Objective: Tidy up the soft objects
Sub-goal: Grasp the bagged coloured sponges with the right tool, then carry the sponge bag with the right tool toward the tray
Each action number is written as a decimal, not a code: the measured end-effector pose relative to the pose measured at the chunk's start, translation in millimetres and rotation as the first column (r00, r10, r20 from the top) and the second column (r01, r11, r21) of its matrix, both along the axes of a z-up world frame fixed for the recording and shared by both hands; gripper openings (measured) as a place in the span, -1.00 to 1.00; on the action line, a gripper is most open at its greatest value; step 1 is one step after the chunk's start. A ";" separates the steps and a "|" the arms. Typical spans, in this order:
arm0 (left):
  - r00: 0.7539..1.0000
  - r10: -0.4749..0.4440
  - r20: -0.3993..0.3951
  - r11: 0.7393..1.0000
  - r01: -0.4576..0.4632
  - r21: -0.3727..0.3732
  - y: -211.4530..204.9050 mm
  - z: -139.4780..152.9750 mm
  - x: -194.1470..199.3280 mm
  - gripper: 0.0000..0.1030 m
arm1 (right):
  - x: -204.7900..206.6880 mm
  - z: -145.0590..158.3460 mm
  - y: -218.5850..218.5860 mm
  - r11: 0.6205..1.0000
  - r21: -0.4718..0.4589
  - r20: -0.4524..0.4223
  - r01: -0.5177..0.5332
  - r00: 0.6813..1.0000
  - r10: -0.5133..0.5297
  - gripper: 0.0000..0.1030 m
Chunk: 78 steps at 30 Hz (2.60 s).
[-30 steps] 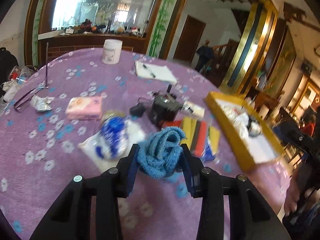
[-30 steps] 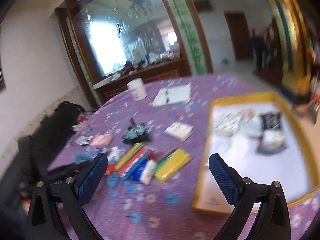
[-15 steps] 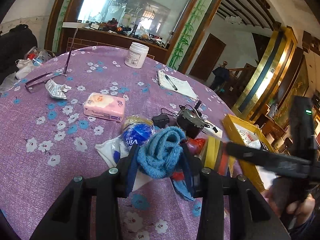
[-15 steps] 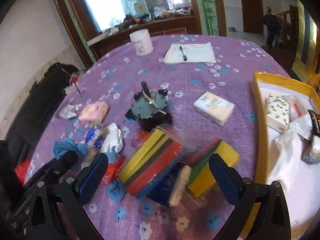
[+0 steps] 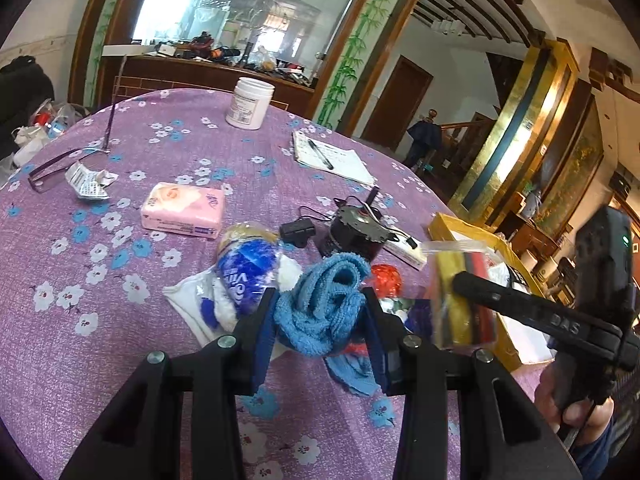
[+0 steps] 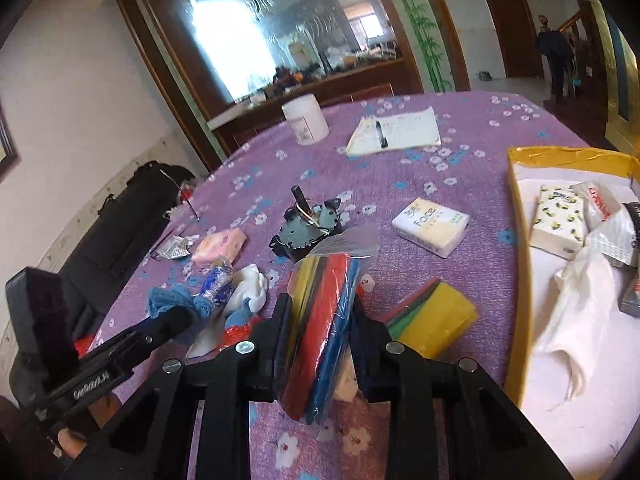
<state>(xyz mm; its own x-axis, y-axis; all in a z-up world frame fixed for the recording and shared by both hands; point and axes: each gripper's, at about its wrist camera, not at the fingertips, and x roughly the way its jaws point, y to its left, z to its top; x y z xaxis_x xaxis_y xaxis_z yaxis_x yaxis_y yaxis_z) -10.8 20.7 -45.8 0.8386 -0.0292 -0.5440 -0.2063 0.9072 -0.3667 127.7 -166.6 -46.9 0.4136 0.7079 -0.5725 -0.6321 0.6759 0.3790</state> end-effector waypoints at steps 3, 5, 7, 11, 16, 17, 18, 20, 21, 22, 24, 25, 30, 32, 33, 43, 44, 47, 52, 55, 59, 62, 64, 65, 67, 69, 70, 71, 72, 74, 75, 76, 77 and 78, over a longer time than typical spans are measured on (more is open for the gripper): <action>1.000 -0.022 0.005 1.000 0.022 0.006 -3.7 0.6 0.6 -0.24 | -9.1 -1.1 -11.4 0.999 0.049 0.038 -0.010 0.999 0.008 -0.43; 0.999 -0.031 0.012 0.999 0.031 0.012 -6.0 1.6 0.1 -0.24 | -11.4 -5.1 -13.6 0.998 0.060 0.042 -0.007 0.999 0.005 -0.43; 0.999 -0.034 0.015 0.999 0.033 0.016 -7.0 2.1 0.1 -0.24 | -10.9 -7.5 -12.6 0.998 0.057 0.042 -0.006 0.999 0.004 -0.43; 1.000 -0.029 0.012 1.000 0.029 0.009 -6.7 1.4 0.0 -0.24 | -11.9 -7.2 -16.6 0.998 0.023 0.083 0.058 0.995 -0.060 -0.43; 1.000 -0.024 0.003 1.000 0.024 0.000 -4.8 0.4 0.8 -0.24 | -5.6 -7.6 -27.2 0.987 0.004 0.092 0.158 0.983 -0.158 -0.43; 1.000 -0.025 0.004 1.000 0.025 0.000 -4.7 0.4 0.8 -0.24 | -4.4 -7.7 -27.8 0.985 -0.005 0.096 0.171 0.981 -0.169 -0.44; 1.000 -0.025 0.004 1.000 0.025 0.001 -4.8 0.5 0.9 -0.24 | -3.8 -7.5 -28.7 0.983 -0.010 0.098 0.182 0.979 -0.181 -0.44; 1.000 -0.025 0.006 1.000 0.025 0.004 -4.7 0.9 0.6 -0.24 | -3.6 -7.3 -29.9 0.981 -0.018 0.103 0.193 0.976 -0.190 -0.44; 1.000 -0.025 0.006 1.000 0.025 0.003 -4.6 1.0 0.5 -0.24 | -3.6 -6.9 -29.9 0.979 -0.027 0.110 0.203 0.974 -0.199 -0.44; 1.000 -0.024 0.005 1.000 0.024 0.003 -4.7 0.9 0.5 -0.24 | -4.2 -6.3 -30.1 0.978 -0.029 0.116 0.207 0.972 -0.203 -0.44; 1.000 -0.025 0.006 1.000 0.025 0.003 -4.7 0.9 0.5 -0.24 | -6.2 -5.4 -30.1 0.975 -0.039 0.133 0.221 0.968 -0.214 -0.44; 1.000 -0.025 0.006 1.000 0.025 0.004 -4.7 1.0 0.5 -0.24 | -7.2 -4.3 -30.0 0.972 -0.045 0.145 0.229 0.965 -0.220 -0.44; 1.000 -0.023 0.007 1.000 0.023 0.004 -4.5 0.9 0.0 -0.24 | -14.7 0.1 -26.9 0.965 -0.075 0.200 0.252 0.952 -0.233 -0.44; 1.000 -0.022 0.008 1.000 0.022 0.004 -4.5 1.0 -0.1 -0.24 | -17.4 1.4 -25.8 0.961 -0.087 0.222 0.261 0.946 -0.237 -0.44; 1.000 -0.023 0.008 1.000 0.023 0.005 -4.5 1.0 0.0 -0.24 | -18.4 2.1 -25.0 0.960 -0.090 0.230 0.264 0.944 -0.238 -0.44; 1.000 -0.023 0.009 1.000 0.022 0.005 -4.4 1.1 0.0 -0.24 | -27.7 6.5 -19.7 0.948 -0.122 0.306 0.294 0.920 -0.246 -0.44; 1.000 -0.023 0.009 1.000 0.023 0.005 -4.4 1.1 0.1 -0.24 | -28.1 6.8 -19.8 0.948 -0.122 0.309 0.294 0.919 -0.245 -0.44; 1.000 -0.022 0.009 1.000 0.022 0.005 -4.4 1.1 -0.1 -0.24 | -28.8 7.3 -19.0 0.947 -0.122 0.314 0.296 0.917 -0.246 -0.44; 1.000 -0.022 0.012 1.000 0.022 0.007 -3.3 1.2 -0.3 -0.24 | -30.4 7.7 -19.4 0.947 -0.119 0.320 0.297 0.915 -0.247 -0.44; 1.000 -0.022 0.018 1.000 0.022 0.011 -2.8 2.2 -1.2 -0.24 | -32.0 8.4 -19.9 0.947 -0.118 0.326 0.298 0.913 -0.247 -0.44; 0.999 -0.021 0.025 1.000 0.020 0.017 -4.6 4.1 -3.4 -0.24 | -33.2 9.3 -20.4 0.947 -0.114 0.331 0.301 0.910 -0.249 -0.44; 0.999 -0.021 0.032 1.000 0.021 0.022 -7.0 5.1 -5.1 -0.24 | -34.2 10.4 -21.1 0.946 -0.111 0.335 0.303 0.908 -0.252 -0.44; 0.999 -0.023 0.036 0.999 0.022 0.027 -8.5 5.5 -5.7 -0.24 | -34.6 10.4 -21.8 0.946 -0.110 0.337 0.305 0.907 -0.253 -0.44; 0.999 -0.024 0.038 0.999 0.023 0.029 -8.7 5.8 -5.8 -0.24 | -35.0 10.8 -21.9 0.946 -0.109 0.337 0.306 0.906 -0.254 -0.44; 0.999 -0.024 0.041 0.999 0.023 0.031 -9.6 5.8 -6.1 -0.24 | -36.5 11.4 -22.8 0.945 -0.108 0.340 0.307 0.905 -0.255 -0.44; 0.999 -0.025 0.045 0.999 0.023 0.033 -10.4 6.4 -6.4 -0.24 | -36.0 11.3 -23.0 0.945 -0.107 0.340 0.308 0.905 -0.257 -0.44; 0.999 -0.025 0.047 0.999 0.023 0.035 -10.9 6.8 -6.7 -0.24 | -36.6 11.6 -23.4 0.945 -0.107 0.342 0.309 0.904 -0.257 -0.44; 0.998 -0.027 0.051 0.999 0.025 0.037 -11.4 7.2 -6.9 -0.24 | -37.2 12.1 -23.4 0.945 -0.106 0.343 0.309 0.903 -0.257 -0.44; 0.998 -0.028 0.054 0.999 0.026 0.040 -11.5 7.5 -7.2 -0.24 | -37.7 12.4 -24.0 0.945 -0.104 0.344 0.310 0.903 -0.258 -0.44; 0.998 -0.032 0.062 0.998 0.029 0.048 -13.5 8.6 -7.9 -0.24 | -39.0 13.0 -24.7 0.945 -0.103 0.346 0.311 0.902 -0.259 -0.44; 0.997 -0.036 0.065 0.998 0.032 0.051 -15.0 8.9 -8.6 -0.24 | -39.1 12.9 -24.7 0.945 -0.103 0.344 0.310 0.902 -0.259 -0.44; 0.997 -0.036 0.067 0.998 0.033 0.056 -16.1 9.3 -8.9 -0.24 | -39.8 13.5 -25.4 0.945 -0.101 0.345 0.310 0.902 -0.259 -0.44; 0.997 -0.036 0.070 0.998 0.032 0.060 -17.2 9.9 -9.6 -0.24 | -40.6 13.7 -24.9 0.945 -0.101 0.346 0.310 0.902 -0.259 -0.44; 0.997 -0.037 0.072 0.998 0.032 0.063 -18.1 10.2 -10.0 -0.24 | -41.2 14.6 -25.6 0.946 -0.098 0.347 0.309 0.901 -0.259 -0.44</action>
<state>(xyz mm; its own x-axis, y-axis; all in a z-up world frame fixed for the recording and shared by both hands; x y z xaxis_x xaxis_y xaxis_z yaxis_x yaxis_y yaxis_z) -20.8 2.6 -35.6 0.8753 -0.0270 -0.4828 -0.1493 0.9346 -0.3230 86.5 -192.2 -32.3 0.7653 0.4503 -0.4599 -0.4755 0.8771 0.0677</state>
